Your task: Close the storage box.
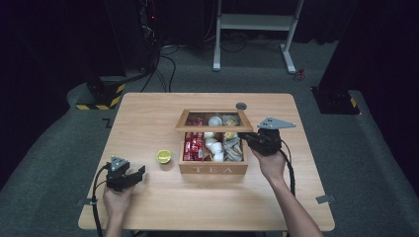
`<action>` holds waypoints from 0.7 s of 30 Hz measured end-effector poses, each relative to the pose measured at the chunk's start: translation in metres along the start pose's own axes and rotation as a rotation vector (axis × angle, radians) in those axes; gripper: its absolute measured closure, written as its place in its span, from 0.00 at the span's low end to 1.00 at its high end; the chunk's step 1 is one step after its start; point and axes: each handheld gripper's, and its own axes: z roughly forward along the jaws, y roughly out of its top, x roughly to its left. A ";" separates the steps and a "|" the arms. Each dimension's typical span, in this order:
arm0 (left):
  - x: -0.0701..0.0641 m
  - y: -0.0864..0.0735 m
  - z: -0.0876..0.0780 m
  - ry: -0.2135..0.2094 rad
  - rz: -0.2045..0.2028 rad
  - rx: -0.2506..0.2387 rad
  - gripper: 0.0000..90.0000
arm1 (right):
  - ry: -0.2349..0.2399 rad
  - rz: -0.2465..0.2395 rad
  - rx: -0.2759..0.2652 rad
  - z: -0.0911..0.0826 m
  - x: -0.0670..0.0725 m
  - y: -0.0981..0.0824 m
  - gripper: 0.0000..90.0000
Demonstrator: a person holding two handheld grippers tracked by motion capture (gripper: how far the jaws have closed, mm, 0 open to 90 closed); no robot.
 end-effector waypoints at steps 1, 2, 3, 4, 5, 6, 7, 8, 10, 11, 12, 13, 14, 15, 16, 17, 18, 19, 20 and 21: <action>0.000 -0.001 0.000 -0.001 -0.003 0.000 0.37 | -0.001 0.001 0.000 0.000 0.000 -0.001 0.99; 0.000 -0.001 0.001 0.000 -0.002 0.003 0.37 | 0.000 0.000 0.000 0.000 0.000 -0.001 0.99; 0.000 -0.002 0.001 0.003 -0.001 0.002 0.37 | 0.000 0.002 0.002 -0.001 0.001 -0.002 0.99; 0.001 -0.002 0.001 0.002 0.000 0.006 0.37 | 0.000 -0.001 0.005 -0.001 0.001 -0.003 0.99; 0.001 -0.003 0.002 0.002 -0.002 0.008 0.37 | -0.003 -0.002 0.005 -0.001 0.001 -0.003 0.99; 0.001 -0.004 0.003 0.001 -0.004 0.010 0.37 | -0.005 -0.004 0.007 -0.001 0.002 -0.004 0.99; 0.000 -0.004 0.003 0.004 -0.003 0.020 0.37 | -0.004 -0.003 0.008 -0.001 0.002 -0.004 0.99; 0.000 -0.004 0.003 0.006 0.001 0.018 0.36 | -0.004 -0.004 0.007 -0.001 0.002 -0.005 0.99; 0.000 -0.004 0.003 0.008 0.007 0.020 0.36 | -0.005 -0.004 0.009 -0.002 0.003 -0.006 0.99; 0.000 -0.004 0.004 0.009 0.004 0.020 0.36 | -0.006 -0.004 0.011 -0.002 0.003 -0.007 0.99; 0.000 -0.004 0.004 0.011 0.003 0.022 0.36 | -0.004 -0.004 0.009 -0.002 0.003 -0.008 0.99; 0.000 -0.004 0.004 0.011 0.003 0.022 0.35 | -0.004 -0.004 0.009 -0.002 0.003 -0.008 0.99; 0.000 -0.004 0.004 0.013 0.003 0.023 0.35 | -0.003 -0.003 0.011 -0.002 0.003 -0.009 0.99; -0.001 -0.004 0.004 0.017 0.014 0.041 0.35 | -0.004 -0.001 0.011 -0.002 0.003 -0.009 0.99; -0.001 -0.004 0.004 0.021 0.020 0.043 0.34 | -0.004 0.001 0.008 -0.003 0.003 -0.010 0.99; -0.003 -0.004 0.004 0.025 0.030 0.047 0.34 | -0.003 0.002 0.006 -0.003 0.003 -0.010 0.99; -0.003 -0.004 0.004 0.027 0.039 0.052 0.33 | -0.003 0.003 0.007 -0.004 0.004 -0.011 0.99; -0.003 -0.004 0.004 0.027 0.039 0.052 0.33 | -0.003 0.003 0.007 -0.004 0.004 -0.011 0.99; -0.005 -0.004 0.005 0.034 0.045 0.054 0.33 | 0.001 0.005 0.007 -0.005 0.004 -0.014 0.99; -0.004 -0.004 0.005 0.034 0.044 0.054 0.33 | 0.000 0.006 0.008 -0.005 0.004 -0.014 0.99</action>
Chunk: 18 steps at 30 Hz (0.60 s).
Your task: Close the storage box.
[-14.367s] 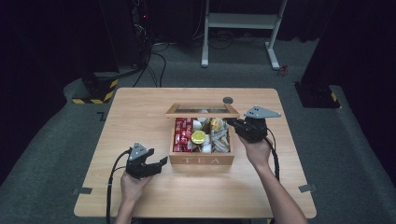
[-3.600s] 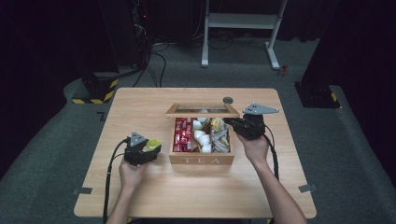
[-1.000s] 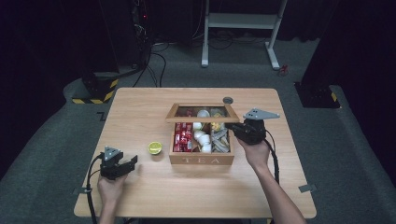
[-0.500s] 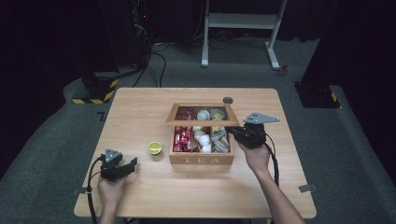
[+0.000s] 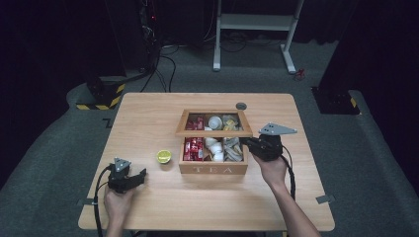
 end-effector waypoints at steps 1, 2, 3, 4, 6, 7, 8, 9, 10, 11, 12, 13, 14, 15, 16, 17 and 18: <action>0.000 0.000 0.000 0.000 0.000 0.000 0.33 | -0.002 0.001 0.004 0.000 0.000 -0.001 0.99; 0.000 0.000 0.000 -0.001 -0.002 -0.001 0.32 | -0.003 0.001 0.007 -0.001 0.001 -0.002 0.99; 0.000 0.000 0.000 -0.002 0.000 0.000 0.32 | -0.004 0.000 0.009 0.000 0.001 -0.003 0.99; 0.000 0.000 0.000 -0.002 0.000 0.000 0.32 | -0.004 0.000 0.009 0.000 0.001 -0.003 0.99; 0.000 0.000 0.000 -0.005 0.002 0.001 0.31 | -0.006 0.001 0.013 0.000 0.002 -0.004 0.99; 0.000 0.000 0.000 -0.005 0.002 0.001 0.31 | -0.004 0.003 0.013 0.000 0.002 -0.005 0.99; 0.000 0.000 0.000 -0.006 0.000 0.001 0.30 | -0.005 0.007 0.019 0.000 0.003 -0.007 0.99; 0.000 0.000 0.000 -0.007 0.000 0.002 0.30 | -0.004 0.005 0.020 0.000 0.003 -0.008 0.99; 0.000 0.000 0.000 -0.009 0.001 0.003 0.30 | -0.005 0.006 0.022 0.000 0.003 -0.009 0.99; 0.000 0.000 0.000 -0.009 0.002 0.003 0.30 | -0.005 0.006 0.025 0.000 0.003 -0.009 0.99; 0.000 0.000 0.000 -0.009 0.002 0.003 0.30 | -0.005 0.005 0.026 0.000 0.003 -0.010 0.98; 0.000 0.000 0.000 -0.009 0.002 0.004 0.30 | -0.004 0.006 0.028 0.000 0.004 -0.011 0.98; 0.000 0.000 0.000 -0.009 0.002 0.004 0.30 | -0.005 0.012 0.030 -0.001 0.004 -0.012 0.98; 0.000 0.000 0.000 -0.009 0.002 0.003 0.30 | -0.005 0.012 0.030 -0.001 0.004 -0.012 0.98; 0.000 0.000 0.000 -0.009 0.002 0.004 0.30 | -0.003 0.011 0.031 -0.001 0.004 -0.014 0.98; 0.000 0.000 0.000 -0.009 0.002 0.003 0.30 | -0.002 0.009 0.032 -0.001 0.004 -0.015 0.98; 0.000 0.000 0.000 -0.009 0.002 0.003 0.30 | -0.001 0.016 0.034 -0.001 0.004 -0.016 0.98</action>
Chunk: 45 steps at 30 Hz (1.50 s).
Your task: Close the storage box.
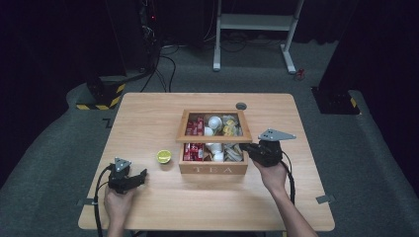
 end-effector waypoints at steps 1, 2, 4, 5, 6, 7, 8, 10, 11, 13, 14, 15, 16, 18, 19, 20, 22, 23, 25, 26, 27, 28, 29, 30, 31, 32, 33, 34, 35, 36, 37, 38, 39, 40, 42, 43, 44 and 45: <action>0.000 0.000 0.000 0.000 0.000 0.000 0.30 | 0.000 0.000 0.000 0.000 0.000 0.000 0.98; 0.000 0.000 0.000 0.000 0.000 0.000 0.30 | 0.001 0.001 0.002 0.000 0.000 -0.001 0.98; 0.000 0.000 0.000 0.000 0.000 0.000 0.30 | 0.003 0.001 0.003 0.001 0.000 -0.004 0.98; 0.000 0.000 0.000 0.000 0.000 0.000 0.30 | 0.004 0.005 0.005 0.001 0.000 -0.005 0.98; 0.000 0.000 0.000 0.000 0.000 0.000 0.30 | 0.005 0.006 0.008 0.001 0.000 -0.006 0.98; 0.000 0.000 0.000 0.000 0.000 0.000 0.30 | 0.007 0.008 0.010 0.001 0.000 -0.007 0.98; 0.000 0.000 0.000 0.000 0.000 0.000 0.29 | 0.007 0.008 0.010 0.001 0.000 -0.007 0.98; 0.000 0.000 0.000 0.000 0.000 0.000 0.30 | 0.010 0.010 0.015 0.002 0.001 -0.009 0.98; 0.000 0.000 0.000 0.000 0.000 0.000 0.30 | 0.010 0.010 0.015 0.002 0.001 -0.009 0.98; 0.000 0.000 0.000 0.000 0.000 0.000 0.30 | 0.012 0.012 0.019 0.002 0.001 -0.012 0.98; 0.000 0.000 0.000 0.000 0.000 0.000 0.29 | 0.013 0.014 0.021 0.003 0.001 -0.013 0.98; 0.000 0.000 0.000 0.000 0.000 0.000 0.30 | 0.014 0.019 0.023 0.003 0.001 -0.015 0.98; 0.000 0.000 0.000 0.000 0.000 0.000 0.30 | 0.014 0.019 0.023 0.003 0.001 -0.015 0.98; 0.000 0.000 0.000 0.000 0.000 0.000 0.29 | 0.015 0.016 0.026 0.003 0.001 -0.016 0.98; 0.000 0.000 0.000 0.000 0.000 0.000 0.29 | 0.009 0.014 0.030 0.003 0.002 -0.017 0.98; 0.000 0.000 0.000 0.000 0.000 0.000 0.29 | 0.006 0.011 0.030 0.004 0.002 -0.017 0.98; 0.000 0.000 0.000 0.000 0.000 0.000 0.29 | 0.008 0.014 0.031 0.004 0.002 -0.018 0.98; 0.000 0.000 0.000 0.000 0.000 0.000 0.29 | 0.008 0.014 0.031 0.004 0.002 -0.018 0.98; 0.000 0.000 0.000 0.000 0.000 0.000 0.29 | 0.011 0.021 0.036 0.004 0.002 -0.021 0.98; 0.000 0.000 0.000 0.000 0.000 0.000 0.29 | 0.013 0.018 0.036 0.004 0.002 -0.022 0.98; 0.000 0.000 0.000 0.000 0.000 0.000 0.29 | 0.012 0.019 0.037 0.004 0.002 -0.023 0.98; 0.000 0.000 0.000 0.000 0.000 0.000 0.29 | 0.012 0.022 0.038 0.004 0.002 -0.024 0.98; 0.000 0.000 0.000 0.000 0.000 0.000 0.29 | 0.012 0.022 0.038 0.004 0.002 -0.024 0.98; 0.000 0.000 0.000 0.000 0.000 0.000 0.29 | 0.013 0.029 0.041 0.004 0.003 -0.026 0.98; 0.000 0.000 0.000 0.000 0.000 0.000 0.29 | 0.014 0.024 0.040 0.004 0.002 -0.026 0.98; 0.000 0.000 0.000 0.000 0.000 0.000 0.29 | 0.014 0.024 0.042 0.004 0.002 -0.027 0.98; 0.000 0.000 0.000 0.000 0.000 0.000 0.29 | 0.016 0.026 0.045 0.004 0.002 -0.029 0.98; 0.000 0.000 0.000 0.000 0.000 0.000 0.29 | 0.016 0.026 0.045 0.004 0.002 -0.029 0.98; 0.000 0.000 0.000 0.000 0.000 0.000 0.29 | 0.018 0.033 0.048 0.005 0.003 -0.030 0.98; 0.000 0.000 0.000 0.001 0.000 0.000 0.29 | 0.018 0.030 0.049 0.005 0.003 -0.031 0.98; 0.000 0.000 0.000 0.001 0.000 0.000 0.29 | 0.018 0.030 0.049 0.005 0.003 -0.031 0.98; 0.000 0.000 0.000 0.001 0.000 0.000 0.29 | 0.018 0.030 0.048 0.004 0.003 -0.031 0.98; 0.000 0.000 0.000 0.001 -0.001 0.000 0.29 | 0.020 0.034 0.048 0.004 0.003 -0.032 0.98; -0.001 0.000 0.000 0.000 0.001 0.000 0.29 | 0.023 0.032 0.048 0.004 0.004 -0.034 0.98; -0.001 0.000 0.000 0.000 0.001 0.000 0.29 | 0.022 0.031 0.049 0.004 0.004 -0.035 0.98; -0.001 0.000 0.000 0.000 0.001 0.000 0.29 | 0.024 0.035 0.052 0.004 0.004 -0.036 0.98; -0.001 0.000 0.000 0.000 0.001 0.000 0.29 | 0.024 0.035 0.052 0.004 0.004 -0.036 0.98; -0.001 0.000 0.000 0.000 0.001 0.000 0.29 | 0.025 0.035 0.054 0.004 0.004 -0.037 0.98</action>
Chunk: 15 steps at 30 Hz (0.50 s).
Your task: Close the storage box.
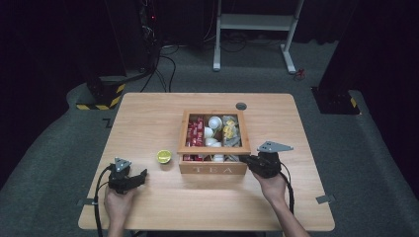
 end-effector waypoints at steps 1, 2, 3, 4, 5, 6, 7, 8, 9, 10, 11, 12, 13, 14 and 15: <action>0.000 0.000 0.000 0.000 0.000 0.000 0.29 | 0.001 0.000 0.000 0.000 0.000 -0.001 0.98; 0.000 0.000 0.000 0.000 0.000 0.000 0.29 | 0.001 0.002 0.001 0.000 0.001 -0.002 0.98; 0.000 0.000 0.000 0.000 0.000 0.000 0.29 | 0.002 0.001 0.001 0.000 0.001 -0.003 0.98; 0.000 0.000 0.000 0.000 0.000 0.000 0.29 | 0.002 0.001 0.001 0.000 0.001 -0.003 0.98; 0.000 0.000 0.000 0.000 0.000 0.000 0.29 | 0.002 0.002 0.002 0.000 0.001 -0.003 0.98; 0.000 0.000 0.000 0.000 0.000 0.000 0.29 | 0.005 0.006 0.006 0.000 0.001 -0.004 0.98; 0.000 0.000 0.000 0.000 0.000 0.000 0.29 | 0.006 0.008 0.009 0.001 0.001 -0.005 0.98; 0.000 0.000 0.000 0.000 0.000 0.000 0.29 | 0.009 0.013 0.013 0.001 0.001 -0.007 0.98; 0.000 0.000 0.000 0.000 0.000 0.000 0.29 | 0.009 0.013 0.013 0.001 0.001 -0.007 0.98; 0.000 0.000 0.000 0.000 0.000 0.000 0.29 | 0.010 0.011 0.011 0.002 0.001 -0.008 0.98; 0.000 0.000 0.000 0.000 0.000 0.000 0.29 | 0.012 0.016 0.014 0.002 0.001 -0.010 0.98; 0.000 0.000 0.000 0.000 0.000 0.000 0.29 | 0.012 0.011 0.013 0.002 0.001 -0.011 0.98; 0.000 0.000 0.000 0.000 0.000 0.000 0.29 | 0.013 0.013 0.019 0.002 0.002 -0.013 0.98; 0.000 0.000 0.000 0.000 0.000 0.000 0.29 | 0.013 0.013 0.019 0.002 0.002 -0.013 0.98; 0.000 0.000 0.000 0.000 0.000 0.000 0.29 | 0.014 0.016 0.024 0.003 0.002 -0.014 0.98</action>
